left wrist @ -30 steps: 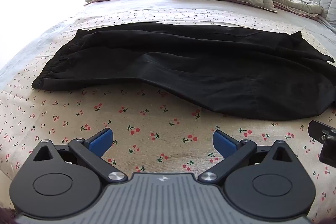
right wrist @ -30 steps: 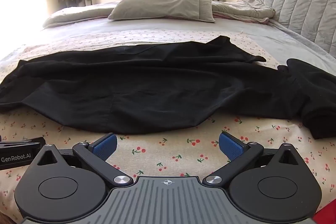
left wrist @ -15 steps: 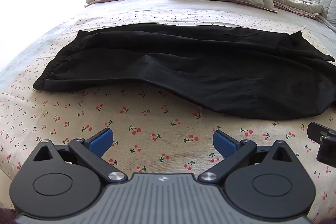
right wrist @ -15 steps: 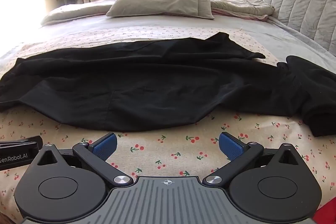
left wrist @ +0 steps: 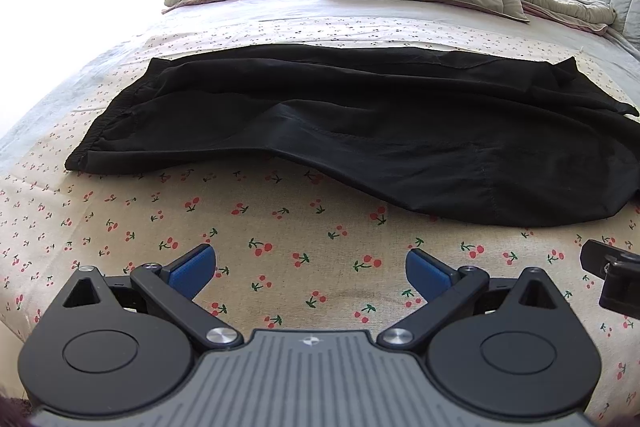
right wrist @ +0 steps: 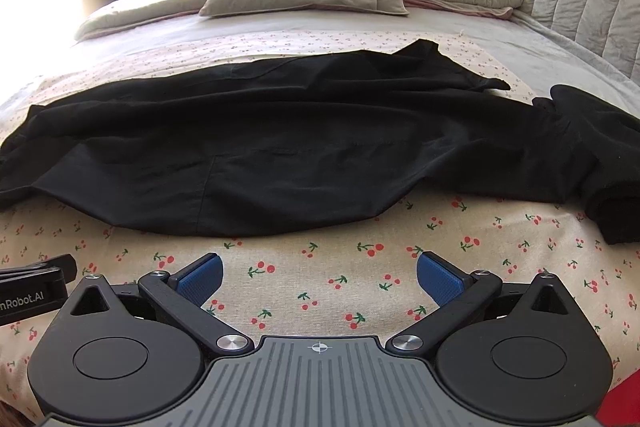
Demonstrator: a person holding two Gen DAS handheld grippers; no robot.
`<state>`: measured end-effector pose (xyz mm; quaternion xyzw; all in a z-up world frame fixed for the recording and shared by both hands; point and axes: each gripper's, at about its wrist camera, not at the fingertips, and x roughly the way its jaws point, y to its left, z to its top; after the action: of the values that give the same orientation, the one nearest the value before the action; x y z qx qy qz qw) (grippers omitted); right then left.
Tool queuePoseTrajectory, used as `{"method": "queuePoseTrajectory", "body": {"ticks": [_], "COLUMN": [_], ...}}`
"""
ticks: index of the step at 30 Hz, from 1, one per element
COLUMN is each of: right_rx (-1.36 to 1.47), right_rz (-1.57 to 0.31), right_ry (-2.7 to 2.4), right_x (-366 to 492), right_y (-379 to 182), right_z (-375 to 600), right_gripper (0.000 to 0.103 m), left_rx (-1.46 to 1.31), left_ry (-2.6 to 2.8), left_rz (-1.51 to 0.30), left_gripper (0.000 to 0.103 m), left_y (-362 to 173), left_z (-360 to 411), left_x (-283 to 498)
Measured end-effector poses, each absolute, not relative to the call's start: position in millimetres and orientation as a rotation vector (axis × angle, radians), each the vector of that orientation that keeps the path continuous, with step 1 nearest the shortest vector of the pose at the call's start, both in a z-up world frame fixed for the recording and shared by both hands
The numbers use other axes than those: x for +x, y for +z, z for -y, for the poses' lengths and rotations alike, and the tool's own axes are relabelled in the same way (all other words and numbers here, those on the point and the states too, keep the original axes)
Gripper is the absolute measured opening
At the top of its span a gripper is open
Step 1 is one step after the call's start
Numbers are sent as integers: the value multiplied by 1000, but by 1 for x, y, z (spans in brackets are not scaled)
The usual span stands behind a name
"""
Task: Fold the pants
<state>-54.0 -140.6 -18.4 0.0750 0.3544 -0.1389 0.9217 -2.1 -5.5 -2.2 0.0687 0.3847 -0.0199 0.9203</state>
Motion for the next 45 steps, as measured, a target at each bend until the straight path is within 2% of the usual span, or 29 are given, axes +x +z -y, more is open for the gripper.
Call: {"method": "queuePoseTrajectory", "body": {"ticks": [45], "right_rx": [133], "right_rz": [-727], "right_ry": [-288], "right_x": [-51], "right_y": [-17], "right_z": [135], "right_gripper": [103], "left_rx": [138], "left_ry": [-35], "left_rz": [-789], "left_gripper": [103], "left_y": [-1], "left_z": [-3], "left_x": [-3]}}
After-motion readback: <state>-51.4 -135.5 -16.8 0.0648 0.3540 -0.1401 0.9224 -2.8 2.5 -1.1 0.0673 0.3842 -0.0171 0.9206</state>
